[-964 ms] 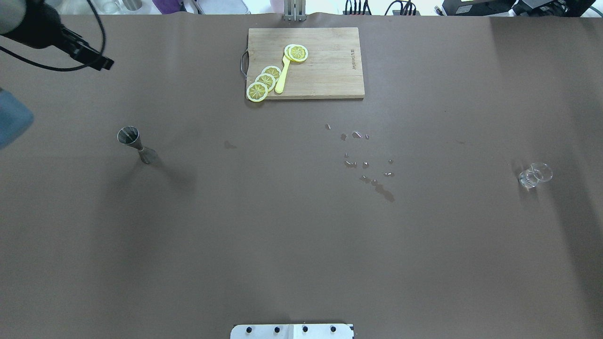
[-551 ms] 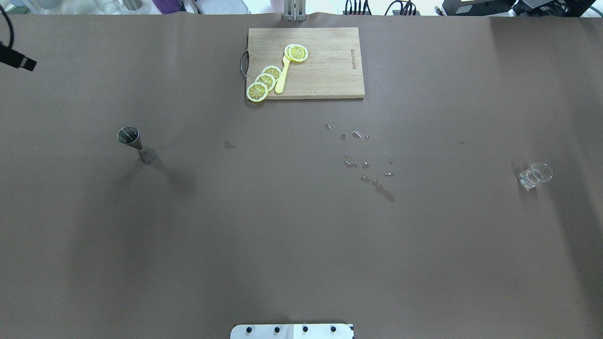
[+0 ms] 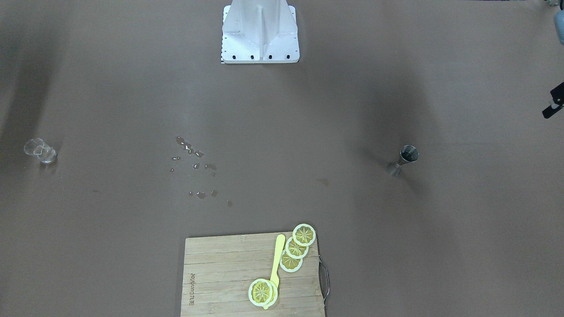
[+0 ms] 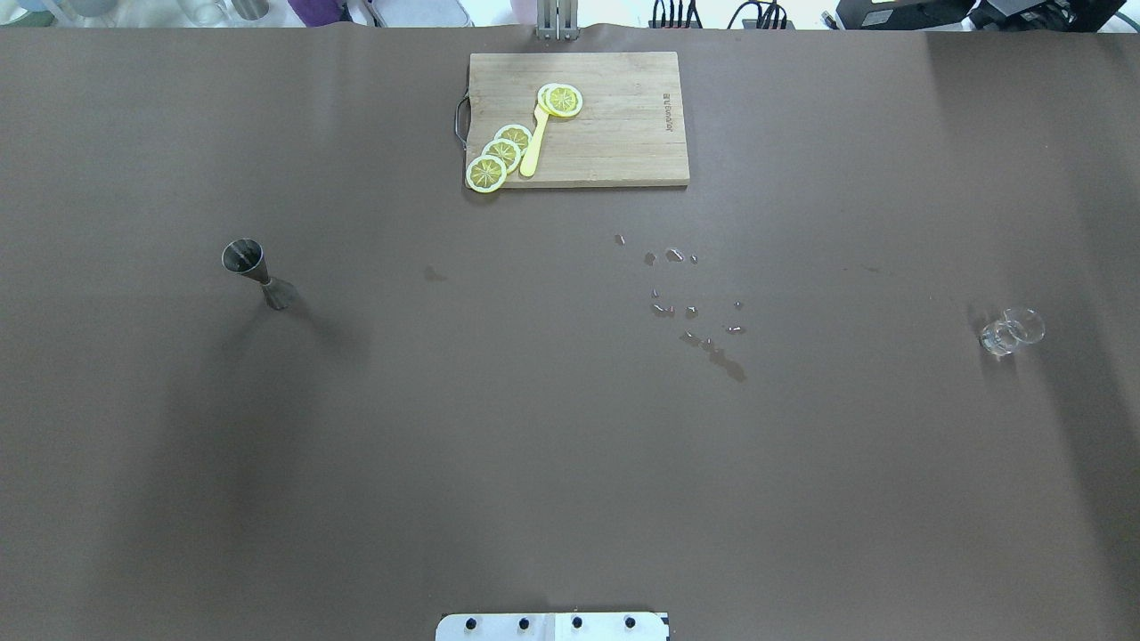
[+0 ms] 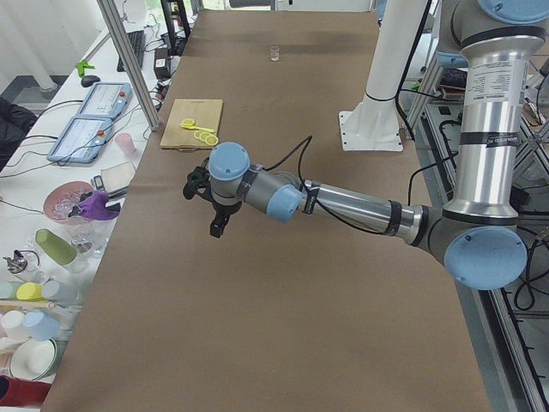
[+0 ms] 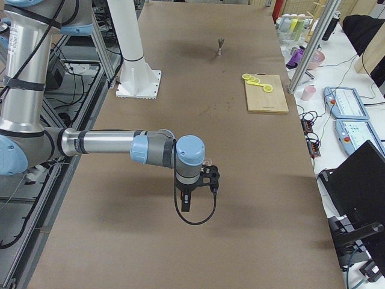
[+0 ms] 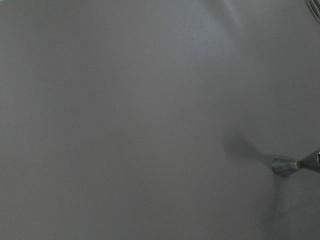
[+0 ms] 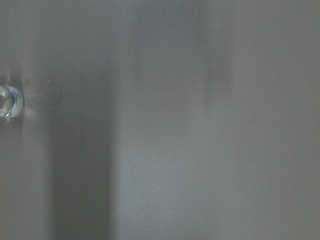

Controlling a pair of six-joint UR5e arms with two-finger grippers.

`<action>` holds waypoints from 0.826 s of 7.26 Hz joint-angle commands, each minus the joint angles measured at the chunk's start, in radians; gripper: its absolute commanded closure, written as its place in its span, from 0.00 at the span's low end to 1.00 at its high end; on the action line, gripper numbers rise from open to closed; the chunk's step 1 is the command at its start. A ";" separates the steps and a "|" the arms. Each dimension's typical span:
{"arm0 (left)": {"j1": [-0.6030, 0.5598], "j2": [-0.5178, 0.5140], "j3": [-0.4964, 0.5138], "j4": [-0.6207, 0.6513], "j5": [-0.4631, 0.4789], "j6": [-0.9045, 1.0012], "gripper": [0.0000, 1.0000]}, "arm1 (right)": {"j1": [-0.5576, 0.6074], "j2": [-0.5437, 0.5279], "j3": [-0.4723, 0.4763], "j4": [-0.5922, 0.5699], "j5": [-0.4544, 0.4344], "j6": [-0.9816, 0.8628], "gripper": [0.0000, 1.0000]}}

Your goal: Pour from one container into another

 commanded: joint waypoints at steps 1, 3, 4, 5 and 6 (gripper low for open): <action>-0.061 0.109 0.028 0.069 0.049 0.108 0.03 | 0.000 0.000 -0.006 0.000 0.001 -0.001 0.00; -0.113 0.174 0.030 0.196 0.114 0.294 0.03 | 0.000 0.000 -0.006 0.000 0.001 -0.001 0.00; -0.172 0.165 0.017 0.326 0.115 0.365 0.03 | 0.000 0.000 -0.006 0.000 0.001 -0.001 0.00; -0.192 0.160 0.013 0.397 0.156 0.386 0.03 | 0.000 0.000 -0.006 0.000 0.000 -0.001 0.00; -0.194 0.157 0.011 0.399 0.192 0.386 0.03 | 0.000 0.000 -0.009 -0.001 -0.002 0.000 0.00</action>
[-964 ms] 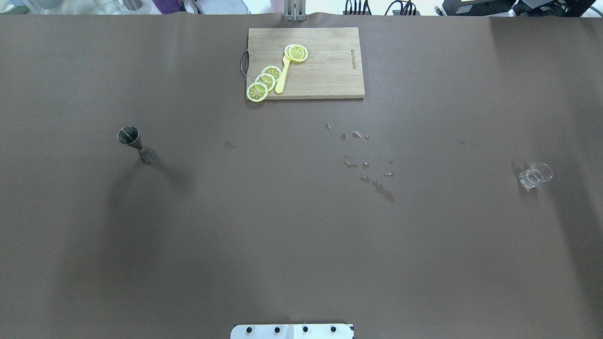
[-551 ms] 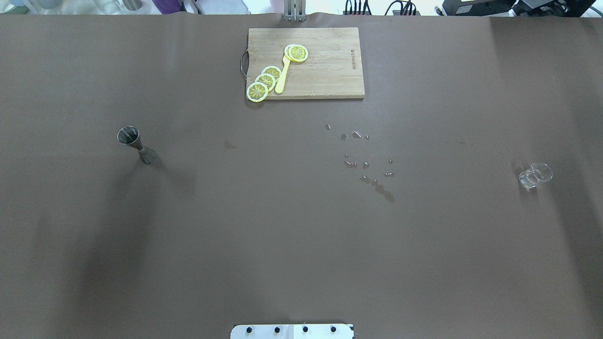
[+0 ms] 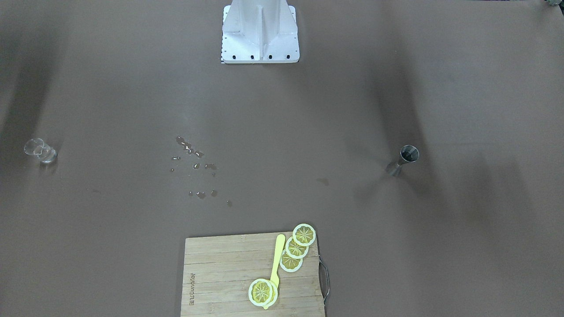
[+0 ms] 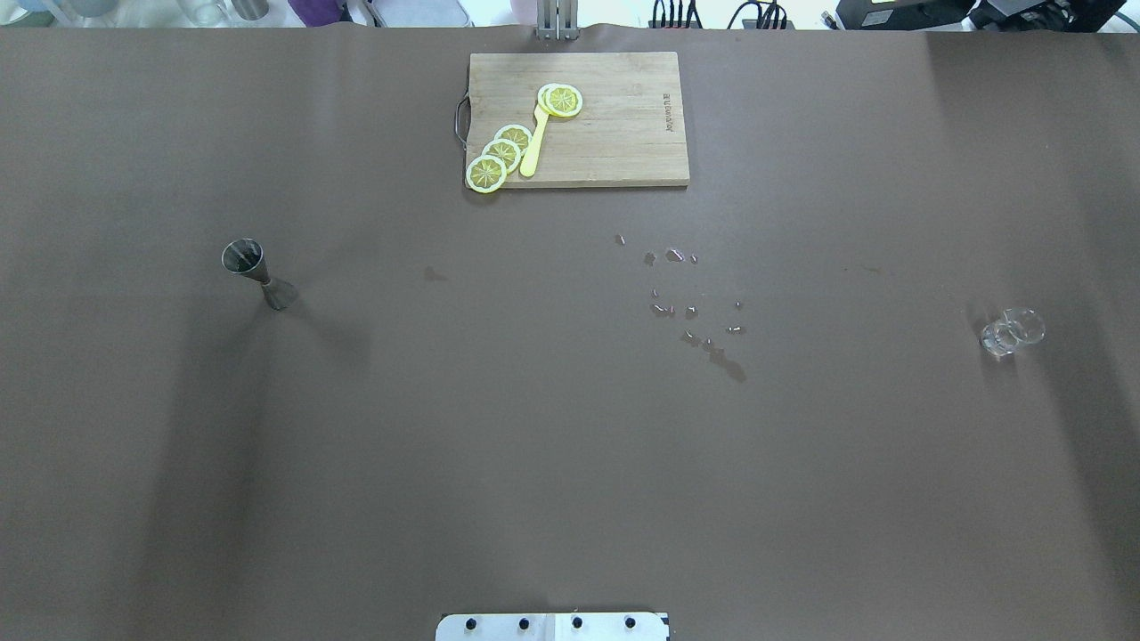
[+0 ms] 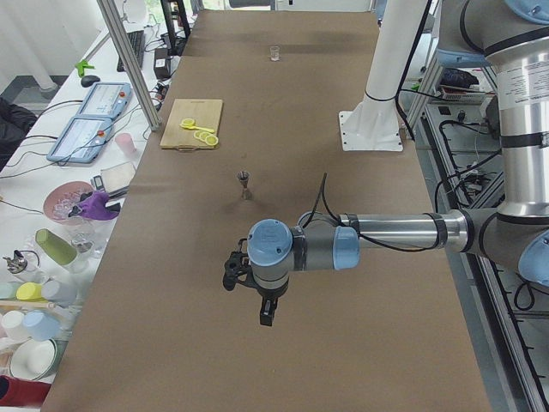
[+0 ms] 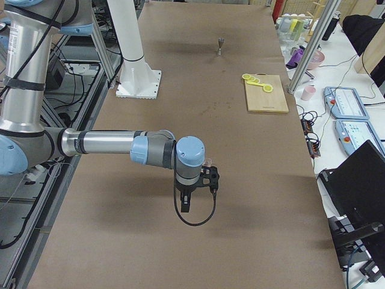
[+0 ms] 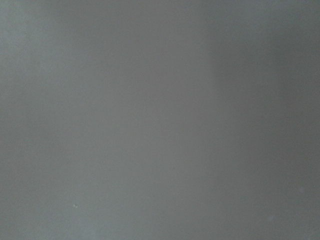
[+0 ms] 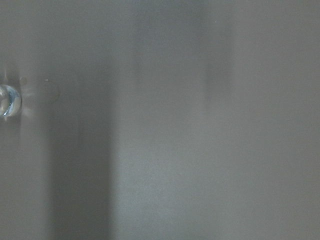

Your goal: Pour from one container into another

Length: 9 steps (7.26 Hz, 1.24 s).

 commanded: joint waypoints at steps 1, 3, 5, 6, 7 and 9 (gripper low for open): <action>-0.017 -0.005 -0.001 0.046 0.040 0.018 0.02 | 0.000 0.002 -0.020 0.000 -0.005 0.001 0.00; -0.017 -0.015 -0.017 0.046 0.032 0.006 0.02 | -0.002 0.003 -0.022 0.028 -0.022 0.001 0.00; -0.014 -0.058 -0.020 0.038 0.033 -0.137 0.02 | -0.002 0.003 -0.048 0.031 -0.020 0.001 0.00; -0.011 -0.062 -0.033 0.037 0.030 -0.146 0.02 | -0.002 0.003 -0.048 0.031 -0.020 0.000 0.00; -0.008 -0.057 -0.047 0.034 0.030 -0.147 0.02 | -0.002 0.005 -0.045 0.031 -0.019 0.000 0.00; -0.005 -0.052 -0.056 0.032 0.030 -0.147 0.02 | -0.002 0.005 -0.046 0.031 -0.019 0.000 0.00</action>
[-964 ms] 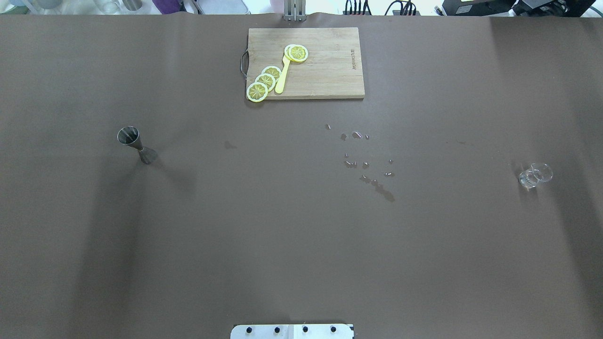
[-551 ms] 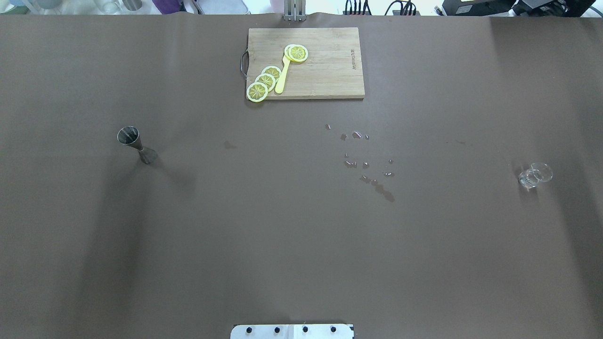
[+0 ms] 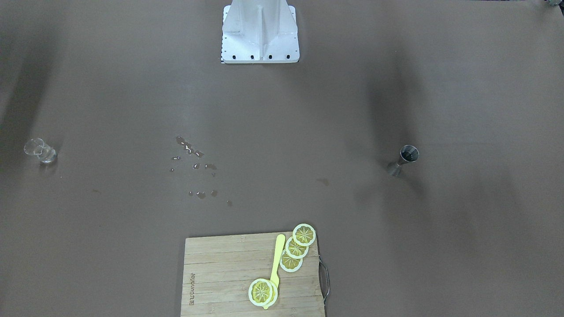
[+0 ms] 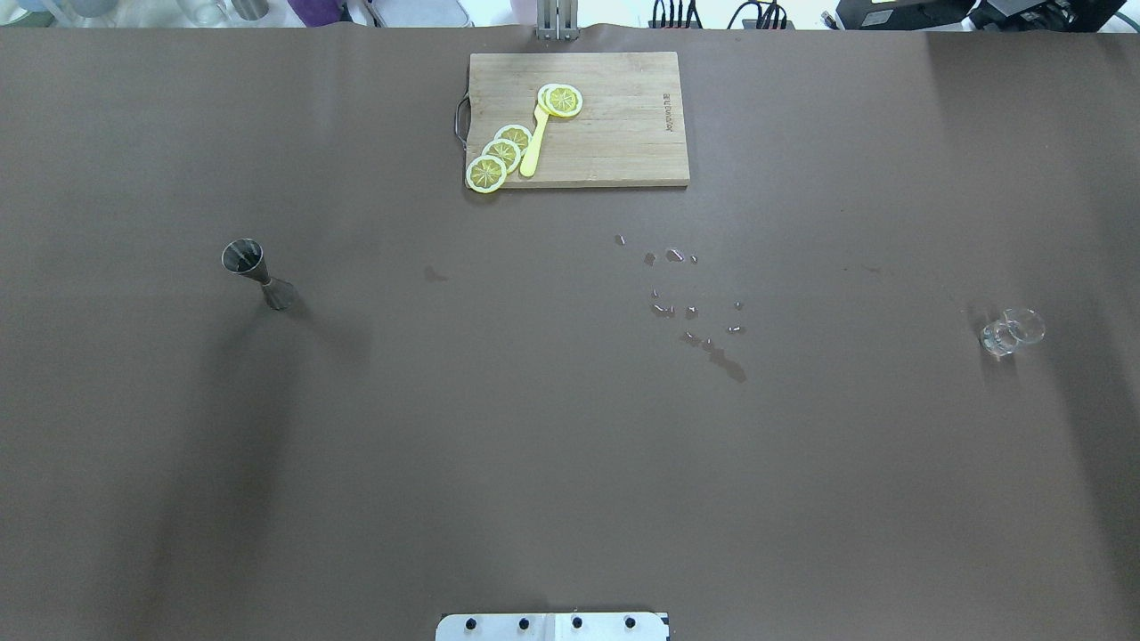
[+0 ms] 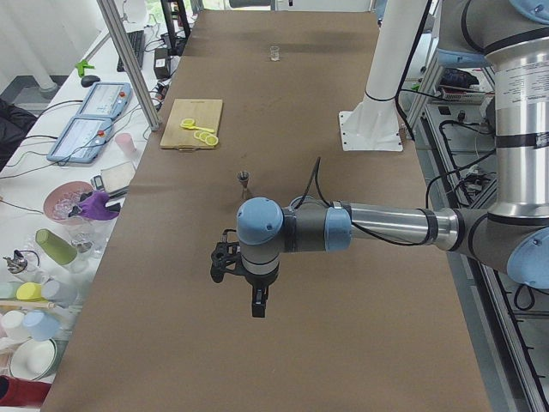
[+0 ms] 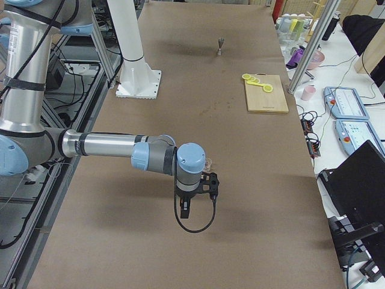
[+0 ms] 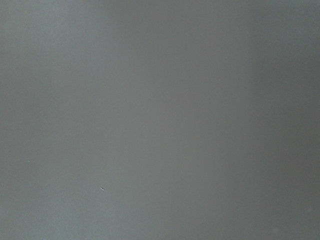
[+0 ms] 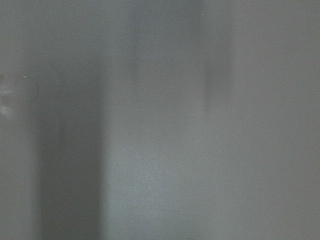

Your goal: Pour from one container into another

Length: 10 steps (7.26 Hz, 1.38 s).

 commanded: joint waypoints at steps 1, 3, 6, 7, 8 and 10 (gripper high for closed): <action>0.002 -0.005 -0.019 -0.005 -0.006 -0.032 0.02 | 0.000 -0.001 -0.001 0.000 -0.001 0.000 0.00; 0.002 -0.005 -0.019 -0.011 -0.087 -0.033 0.02 | 0.000 0.000 0.002 0.000 0.003 0.001 0.00; 0.002 -0.005 -0.018 -0.030 -0.088 -0.036 0.02 | 0.000 0.000 0.005 0.000 0.005 0.001 0.00; 0.002 -0.006 -0.018 -0.030 -0.086 -0.036 0.02 | 0.000 0.000 0.007 0.000 0.006 0.001 0.00; 0.002 -0.006 -0.019 -0.031 -0.088 -0.036 0.02 | 0.000 0.000 0.011 0.000 0.009 0.001 0.00; 0.002 -0.006 -0.018 -0.031 -0.088 -0.036 0.02 | 0.000 0.000 0.020 0.028 0.014 0.001 0.00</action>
